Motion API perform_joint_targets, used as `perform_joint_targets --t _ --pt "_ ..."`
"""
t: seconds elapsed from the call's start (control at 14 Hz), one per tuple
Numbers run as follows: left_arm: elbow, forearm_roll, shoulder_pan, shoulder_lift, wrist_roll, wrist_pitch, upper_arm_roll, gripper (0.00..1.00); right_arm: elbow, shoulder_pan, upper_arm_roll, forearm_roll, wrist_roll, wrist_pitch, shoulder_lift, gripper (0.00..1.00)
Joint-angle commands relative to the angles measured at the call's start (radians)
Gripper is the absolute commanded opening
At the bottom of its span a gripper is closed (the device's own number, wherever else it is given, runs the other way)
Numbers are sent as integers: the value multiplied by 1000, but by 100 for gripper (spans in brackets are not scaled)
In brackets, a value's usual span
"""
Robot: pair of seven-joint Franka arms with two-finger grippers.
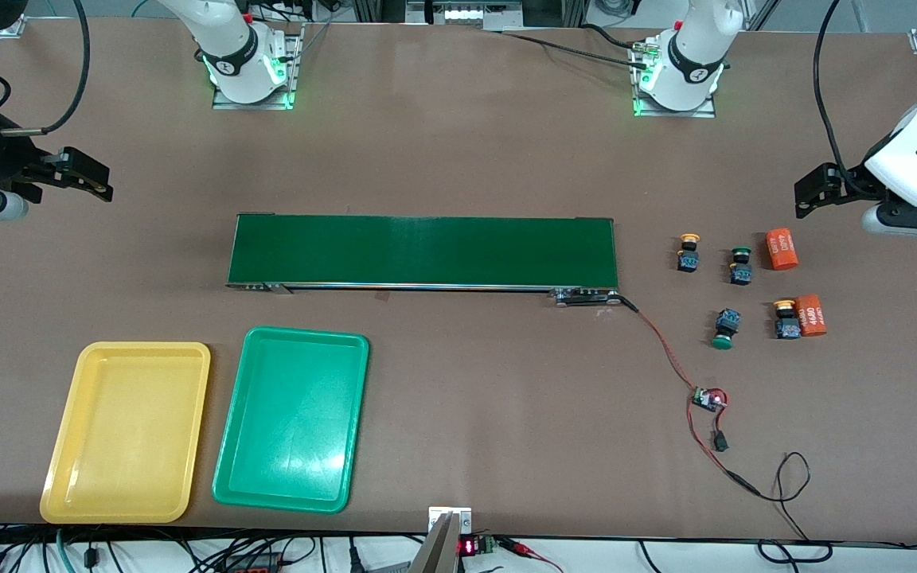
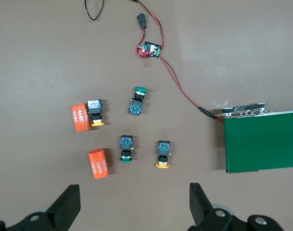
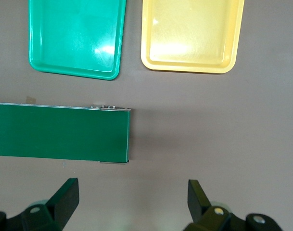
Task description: Sort buttons by color to trays
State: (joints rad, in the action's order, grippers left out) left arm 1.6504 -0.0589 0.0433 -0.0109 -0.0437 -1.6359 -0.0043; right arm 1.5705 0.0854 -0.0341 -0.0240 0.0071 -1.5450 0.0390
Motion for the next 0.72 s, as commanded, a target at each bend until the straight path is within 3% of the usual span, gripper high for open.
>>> perform_joint_targets --t 0.0,0.64 --pt "-21 -9 -2 -6 1 10 -5 100 17 -1 5 -4 16 -3 -22 100" --pt "-21 -7 -5 9 5 37 -2 100 13 -4 5 -2 14 -4 -19 100"
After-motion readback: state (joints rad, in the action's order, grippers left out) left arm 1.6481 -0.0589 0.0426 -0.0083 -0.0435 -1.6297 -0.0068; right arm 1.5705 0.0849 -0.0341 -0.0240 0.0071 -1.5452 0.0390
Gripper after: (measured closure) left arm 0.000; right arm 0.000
